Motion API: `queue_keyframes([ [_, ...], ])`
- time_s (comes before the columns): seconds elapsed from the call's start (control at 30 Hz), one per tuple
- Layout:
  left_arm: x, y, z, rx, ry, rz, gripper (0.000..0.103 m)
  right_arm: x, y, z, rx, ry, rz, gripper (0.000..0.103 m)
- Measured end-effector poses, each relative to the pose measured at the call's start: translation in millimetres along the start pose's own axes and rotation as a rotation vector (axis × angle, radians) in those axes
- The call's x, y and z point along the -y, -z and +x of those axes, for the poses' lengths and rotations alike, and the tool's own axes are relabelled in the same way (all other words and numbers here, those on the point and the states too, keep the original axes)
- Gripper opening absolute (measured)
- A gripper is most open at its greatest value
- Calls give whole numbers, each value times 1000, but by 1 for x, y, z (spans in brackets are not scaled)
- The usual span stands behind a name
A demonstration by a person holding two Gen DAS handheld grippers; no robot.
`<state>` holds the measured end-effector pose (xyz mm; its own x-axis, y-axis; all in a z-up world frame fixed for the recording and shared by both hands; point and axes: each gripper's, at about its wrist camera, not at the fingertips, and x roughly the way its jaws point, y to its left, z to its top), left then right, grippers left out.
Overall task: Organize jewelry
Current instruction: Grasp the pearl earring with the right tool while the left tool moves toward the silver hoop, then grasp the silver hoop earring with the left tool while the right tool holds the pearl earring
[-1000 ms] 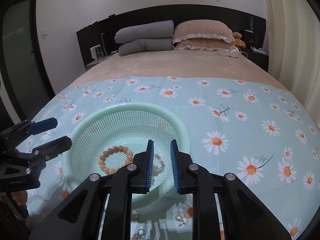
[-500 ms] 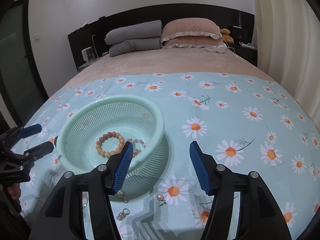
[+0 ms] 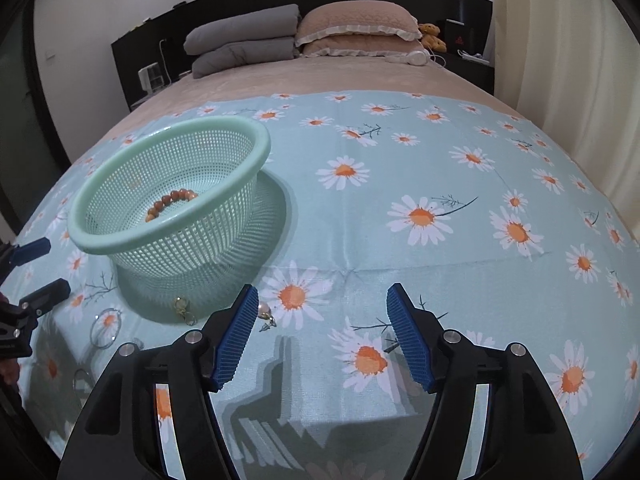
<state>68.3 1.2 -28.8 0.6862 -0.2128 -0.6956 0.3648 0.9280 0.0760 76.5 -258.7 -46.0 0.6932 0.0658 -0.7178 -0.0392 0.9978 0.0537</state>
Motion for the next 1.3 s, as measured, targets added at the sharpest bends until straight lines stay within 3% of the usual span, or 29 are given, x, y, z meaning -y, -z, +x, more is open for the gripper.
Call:
queue_keyframes([
  [0.17,6,8,13,-19,60,2,90,-11,6,11,-21,-7,-43,63],
  [0.4,17,16,30,-62,85,23,90,-23,15,25,-46,-19,-82,62],
  [0.63,23,22,44,-100,130,20,90,-28,16,40,-81,-35,-102,48],
  [0.77,24,25,45,-101,132,16,90,-28,16,43,-80,-54,-88,46],
  [0.8,25,25,44,-100,132,18,89,-28,16,43,-81,-58,-85,41],
  [0.83,25,26,44,-100,135,19,87,-28,16,43,-81,-57,-87,33],
  [1.03,31,28,38,-92,154,34,74,-34,16,42,-75,-60,-120,11],
  [1.27,39,30,33,-82,186,59,59,-35,17,40,-66,-56,-123,10],
  [1.3,39,30,32,-78,189,58,51,-35,17,39,-64,-54,-123,10],
])
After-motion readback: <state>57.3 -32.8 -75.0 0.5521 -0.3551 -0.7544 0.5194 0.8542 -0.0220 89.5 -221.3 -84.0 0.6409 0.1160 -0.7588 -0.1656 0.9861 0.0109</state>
